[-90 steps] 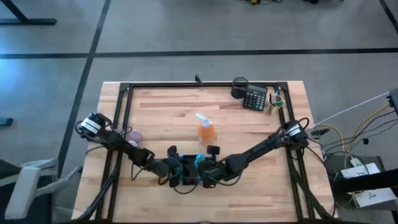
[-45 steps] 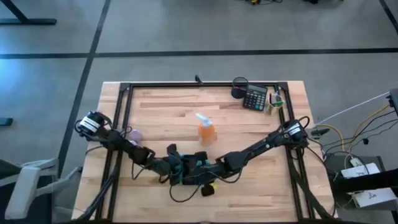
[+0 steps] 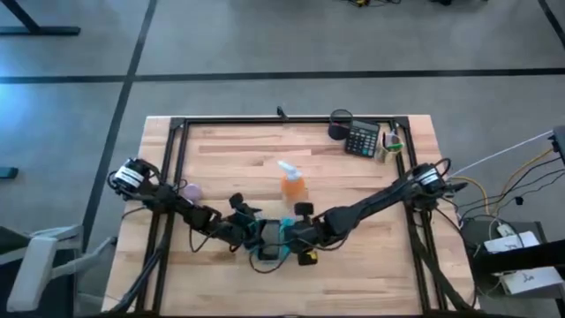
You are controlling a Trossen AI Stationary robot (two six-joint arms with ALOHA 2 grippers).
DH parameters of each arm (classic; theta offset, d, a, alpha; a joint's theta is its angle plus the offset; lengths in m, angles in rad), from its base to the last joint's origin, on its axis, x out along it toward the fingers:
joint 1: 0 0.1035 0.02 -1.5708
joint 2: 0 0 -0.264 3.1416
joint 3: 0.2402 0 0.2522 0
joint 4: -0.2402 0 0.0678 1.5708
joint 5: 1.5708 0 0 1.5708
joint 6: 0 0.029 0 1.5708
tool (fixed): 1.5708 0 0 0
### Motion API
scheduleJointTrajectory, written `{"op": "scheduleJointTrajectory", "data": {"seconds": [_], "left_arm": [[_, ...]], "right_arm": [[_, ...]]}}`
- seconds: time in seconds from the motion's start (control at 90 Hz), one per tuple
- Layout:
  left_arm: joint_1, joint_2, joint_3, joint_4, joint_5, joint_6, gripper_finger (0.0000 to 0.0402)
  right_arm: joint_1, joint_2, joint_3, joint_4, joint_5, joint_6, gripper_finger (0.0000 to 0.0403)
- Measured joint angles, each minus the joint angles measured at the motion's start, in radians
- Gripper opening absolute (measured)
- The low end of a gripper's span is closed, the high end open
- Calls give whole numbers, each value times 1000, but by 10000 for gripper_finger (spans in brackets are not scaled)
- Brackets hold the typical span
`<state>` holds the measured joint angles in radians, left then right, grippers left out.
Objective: Apply microfiber cloth
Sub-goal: Wipe the cellphone with the microfiber cloth
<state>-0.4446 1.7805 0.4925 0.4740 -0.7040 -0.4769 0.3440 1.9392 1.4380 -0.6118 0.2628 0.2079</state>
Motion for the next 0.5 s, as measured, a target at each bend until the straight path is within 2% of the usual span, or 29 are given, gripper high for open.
{"op": "scheduleJointTrajectory", "data": {"seconds": [0.189, 0.311, 0.422, 0.5], "left_arm": [[-1, 0, -14, -7, -3, -23, 146], [-4, -16, -18, -73, 14, -78, 142], [-4, -55, -23, -169, 24, -112, 141], [-4, -91, -23, -225, 24, -120, 140]], "right_arm": [[-45, 47, -9, 12, 64, 14, 127], [-78, 84, -9, 78, 24, 21, 173], [-93, 130, -9, 107, 12, 31, 184], [-96, 142, -10, 105, 8, 31, 163]]}}
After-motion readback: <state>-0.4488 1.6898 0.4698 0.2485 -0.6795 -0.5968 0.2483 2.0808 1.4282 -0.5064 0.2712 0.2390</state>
